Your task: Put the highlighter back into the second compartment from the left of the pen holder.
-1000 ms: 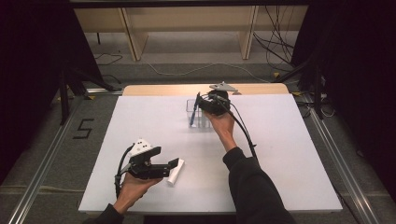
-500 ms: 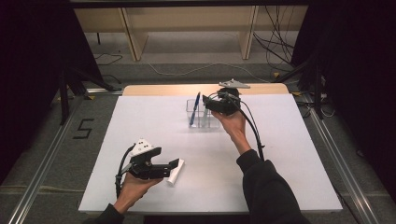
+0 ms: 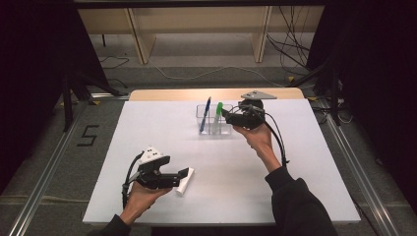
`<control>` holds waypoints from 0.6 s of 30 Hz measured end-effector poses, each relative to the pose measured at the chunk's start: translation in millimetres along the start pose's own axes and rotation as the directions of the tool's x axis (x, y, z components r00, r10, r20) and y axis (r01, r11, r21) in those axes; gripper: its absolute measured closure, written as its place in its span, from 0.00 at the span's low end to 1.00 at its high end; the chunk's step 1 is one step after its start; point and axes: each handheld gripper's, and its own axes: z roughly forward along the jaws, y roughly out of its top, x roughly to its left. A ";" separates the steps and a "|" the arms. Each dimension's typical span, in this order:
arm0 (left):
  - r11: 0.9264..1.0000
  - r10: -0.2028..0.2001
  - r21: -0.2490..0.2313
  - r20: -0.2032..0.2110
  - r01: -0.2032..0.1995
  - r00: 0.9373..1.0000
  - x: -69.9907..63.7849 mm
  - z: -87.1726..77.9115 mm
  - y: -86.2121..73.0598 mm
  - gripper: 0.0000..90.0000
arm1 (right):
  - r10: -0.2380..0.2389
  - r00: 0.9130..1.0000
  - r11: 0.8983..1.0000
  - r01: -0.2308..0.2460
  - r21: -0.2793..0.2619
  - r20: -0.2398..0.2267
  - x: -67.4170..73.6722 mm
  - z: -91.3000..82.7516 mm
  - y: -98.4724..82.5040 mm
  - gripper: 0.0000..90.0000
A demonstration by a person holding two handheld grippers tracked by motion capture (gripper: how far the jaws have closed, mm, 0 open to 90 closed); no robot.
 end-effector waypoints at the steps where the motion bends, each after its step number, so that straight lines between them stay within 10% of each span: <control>1: 1.000 0.002 -0.001 0.000 -0.002 1.000 0.1 -0.1 -0.2 0.17 | -0.008 1.000 1.000 0.008 -0.004 0.001 -0.2 -2.4 -0.8 0.30; 18: 1.000 -0.002 0.017 -0.005 0.002 1.000 -0.4 -0.2 1.0 0.17 | -0.055 0.998 0.998 0.055 -0.019 -0.025 5.4 -35.0 -23.2 0.29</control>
